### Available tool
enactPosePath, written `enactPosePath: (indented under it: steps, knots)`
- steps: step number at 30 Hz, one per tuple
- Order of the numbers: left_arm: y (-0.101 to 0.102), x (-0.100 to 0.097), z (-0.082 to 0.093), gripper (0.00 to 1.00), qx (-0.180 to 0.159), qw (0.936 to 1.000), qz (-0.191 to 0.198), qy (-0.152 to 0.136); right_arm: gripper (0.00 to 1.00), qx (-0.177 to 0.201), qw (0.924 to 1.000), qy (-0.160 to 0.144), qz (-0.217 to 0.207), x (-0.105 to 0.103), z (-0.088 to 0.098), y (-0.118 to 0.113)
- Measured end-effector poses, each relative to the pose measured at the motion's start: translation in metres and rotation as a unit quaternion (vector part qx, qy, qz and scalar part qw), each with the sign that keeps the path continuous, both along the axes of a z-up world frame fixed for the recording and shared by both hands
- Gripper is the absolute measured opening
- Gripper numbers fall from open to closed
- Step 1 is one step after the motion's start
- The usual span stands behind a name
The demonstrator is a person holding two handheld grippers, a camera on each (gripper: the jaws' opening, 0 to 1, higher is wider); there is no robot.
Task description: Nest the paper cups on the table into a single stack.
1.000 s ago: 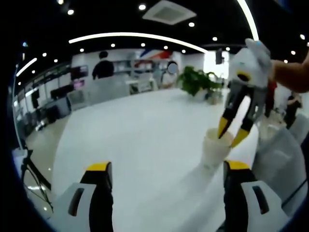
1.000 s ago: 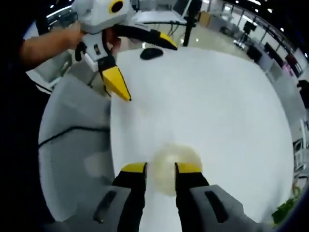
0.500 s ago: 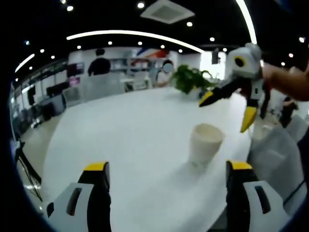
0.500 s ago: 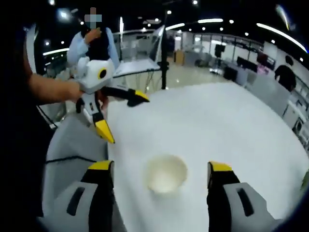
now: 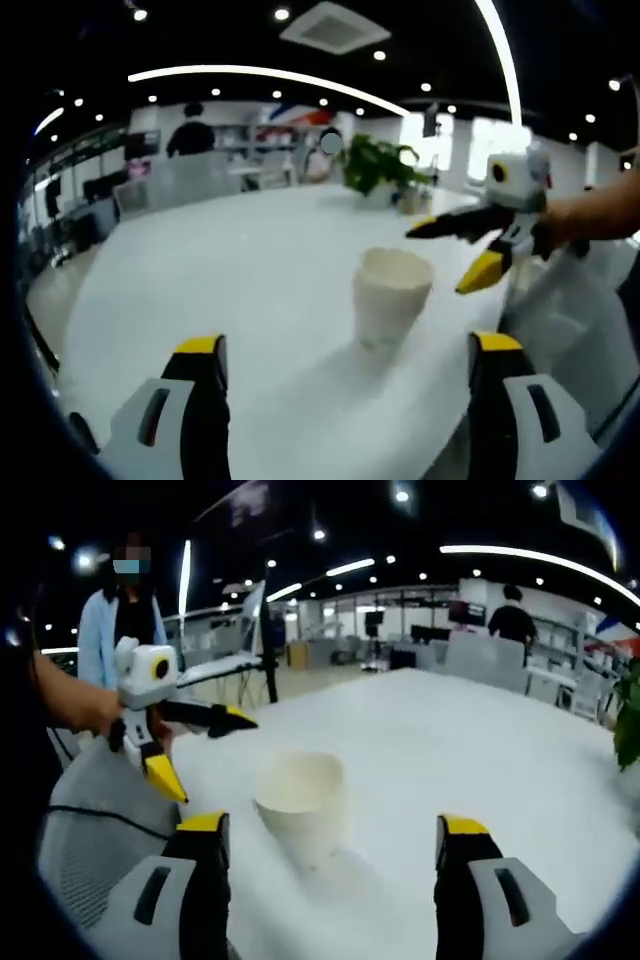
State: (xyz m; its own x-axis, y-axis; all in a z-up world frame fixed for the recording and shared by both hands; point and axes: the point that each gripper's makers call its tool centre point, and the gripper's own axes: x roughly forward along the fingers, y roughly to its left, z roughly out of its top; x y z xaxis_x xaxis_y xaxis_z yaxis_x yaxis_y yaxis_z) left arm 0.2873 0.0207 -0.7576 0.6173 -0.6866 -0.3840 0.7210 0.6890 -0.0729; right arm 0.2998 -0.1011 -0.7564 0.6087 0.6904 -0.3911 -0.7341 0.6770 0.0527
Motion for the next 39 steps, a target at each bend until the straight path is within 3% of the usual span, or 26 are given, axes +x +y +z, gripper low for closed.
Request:
enactPosePath:
  steps: [5,10,14,18,26,30,34,39]
  knots:
    - [-0.012,0.009,-0.011,0.91,-0.002,0.9999,-0.005,0.012,0.77,-0.024,0.9997,0.002,0.004,-0.002,-0.017,0.004]
    - [-0.028,0.006,-0.025,0.83,0.053,0.9969,-0.058,-0.004,0.68,-0.044,0.9989,-0.001,0.013,-0.001,-0.023,0.005]
    - [-0.039,0.005,-0.032,0.73,0.086,0.9902,-0.11,-0.009,0.56,-0.072,0.9958,-0.009,0.056,-0.001,-0.024,0.01]
    - [-0.047,0.013,-0.028,0.6,0.091,0.9877,-0.127,-0.013,0.5,-0.108,0.9876,-0.013,0.113,-0.004,-0.028,0.02]
    - [-0.065,0.017,-0.031,0.53,0.104,0.979,-0.175,-0.016,0.39,-0.117,0.982,-0.007,0.148,0.003,-0.035,0.031]
    - [-0.072,0.015,-0.028,0.41,0.096,0.9757,-0.196,-0.021,0.35,-0.115,0.9809,-0.005,0.156,0.006,-0.035,0.034]
    - [-0.068,0.028,-0.024,0.36,0.095,0.9778,-0.185,-0.026,0.35,-0.118,0.9793,-0.01,0.164,0.012,-0.032,0.034]
    - [-0.067,0.054,-0.001,0.36,0.081,0.9794,-0.18,-0.039,0.34,-0.096,0.9819,-0.017,0.163,0.04,-0.01,0.034]
